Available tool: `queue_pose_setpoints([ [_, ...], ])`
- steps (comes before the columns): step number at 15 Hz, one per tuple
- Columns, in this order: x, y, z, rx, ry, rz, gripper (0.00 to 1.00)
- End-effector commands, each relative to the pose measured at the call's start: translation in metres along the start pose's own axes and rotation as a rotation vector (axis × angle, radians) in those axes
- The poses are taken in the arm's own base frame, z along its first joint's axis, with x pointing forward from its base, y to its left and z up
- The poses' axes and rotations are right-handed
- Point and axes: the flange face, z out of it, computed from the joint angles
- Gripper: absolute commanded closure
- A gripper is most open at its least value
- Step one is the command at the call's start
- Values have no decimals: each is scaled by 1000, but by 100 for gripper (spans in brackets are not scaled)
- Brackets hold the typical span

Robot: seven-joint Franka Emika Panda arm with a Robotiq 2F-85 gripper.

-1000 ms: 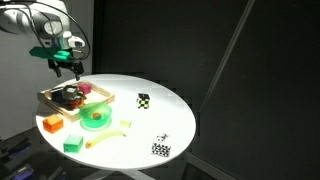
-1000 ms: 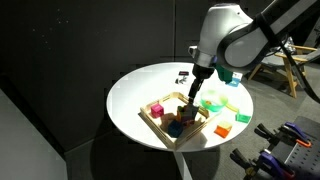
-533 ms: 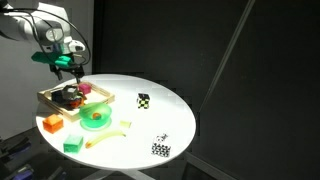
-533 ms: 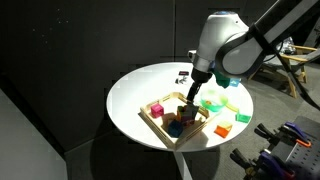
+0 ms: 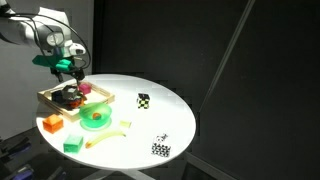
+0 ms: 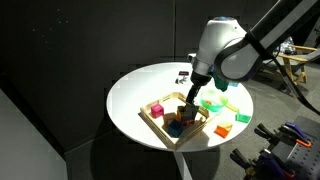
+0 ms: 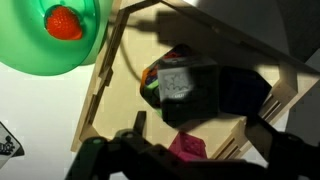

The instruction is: Stack the light blue toy block on the yellow toy block

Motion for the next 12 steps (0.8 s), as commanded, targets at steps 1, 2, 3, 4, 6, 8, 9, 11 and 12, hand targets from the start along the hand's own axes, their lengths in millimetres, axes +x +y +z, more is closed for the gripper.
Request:
queue_pose_setpoints([
  [1, -2, 2, 3, 2, 6, 33, 0],
  [2, -2, 3, 5, 2, 2, 34, 0],
  [3, -3, 3, 6, 2, -2, 37, 0],
  [4, -4, 3, 8, 2, -6, 38, 0],
  [6, -5, 4, 11, 5, -12, 40, 0],
  [8, -6, 3, 13, 9, -13, 36, 0],
  [9, -7, 3, 14, 10, -13, 34, 0],
  [11, -7, 3, 15, 10, -12, 32, 0],
  [12, -8, 3, 16, 11, -12, 30, 0],
])
